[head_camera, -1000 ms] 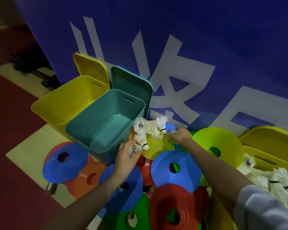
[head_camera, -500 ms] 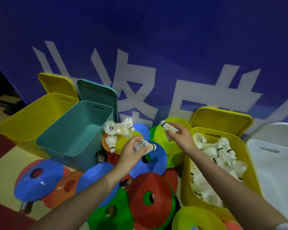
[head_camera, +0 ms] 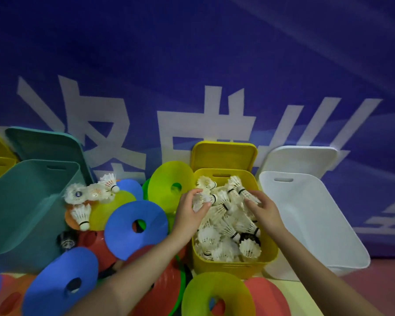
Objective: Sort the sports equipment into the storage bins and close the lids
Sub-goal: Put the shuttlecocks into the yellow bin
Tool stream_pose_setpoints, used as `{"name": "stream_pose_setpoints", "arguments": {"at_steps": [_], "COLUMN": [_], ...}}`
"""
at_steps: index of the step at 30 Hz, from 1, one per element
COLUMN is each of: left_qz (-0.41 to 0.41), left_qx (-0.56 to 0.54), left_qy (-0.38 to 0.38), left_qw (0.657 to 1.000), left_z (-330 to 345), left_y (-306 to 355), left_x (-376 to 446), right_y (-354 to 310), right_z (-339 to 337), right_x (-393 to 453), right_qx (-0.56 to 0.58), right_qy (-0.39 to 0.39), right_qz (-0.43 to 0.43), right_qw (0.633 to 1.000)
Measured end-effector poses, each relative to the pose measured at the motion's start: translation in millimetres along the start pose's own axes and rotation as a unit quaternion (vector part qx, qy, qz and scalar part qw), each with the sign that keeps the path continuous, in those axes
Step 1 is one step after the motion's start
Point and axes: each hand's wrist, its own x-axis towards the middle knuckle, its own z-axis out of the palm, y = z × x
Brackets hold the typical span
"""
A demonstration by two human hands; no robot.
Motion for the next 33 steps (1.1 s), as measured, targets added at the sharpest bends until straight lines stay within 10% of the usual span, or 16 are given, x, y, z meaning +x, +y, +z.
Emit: {"name": "stream_pose_setpoints", "arguments": {"at_steps": [7, 15, 27, 33], "left_qz": [0.007, 0.024, 0.009, 0.057], "left_qx": [0.055, 0.081, 0.064, 0.358], "left_qy": [0.001, 0.005, -0.010, -0.114], "left_qw": [0.998, 0.996, 0.998, 0.925], "left_z": [19.3, 23.6, 54.2, 56.3], "left_y": [-12.3, -19.0, -13.3, -31.5], "left_x": [17.5, 18.7, 53.4, 68.6], "right_y": [41.1, 55.9, 72.0, 70.9], "right_z": [13.6, 26.5, 6.7, 5.6], "right_x": [-26.8, -13.1, -3.3, -5.2], "right_qx": [-0.129, -0.434, -0.303, -0.294], "right_qy": [-0.192, -0.222, -0.180, -0.196], "right_qz": [-0.056, -0.218, -0.243, -0.222], "right_qw": [0.971, 0.845, 0.904, 0.909]}}
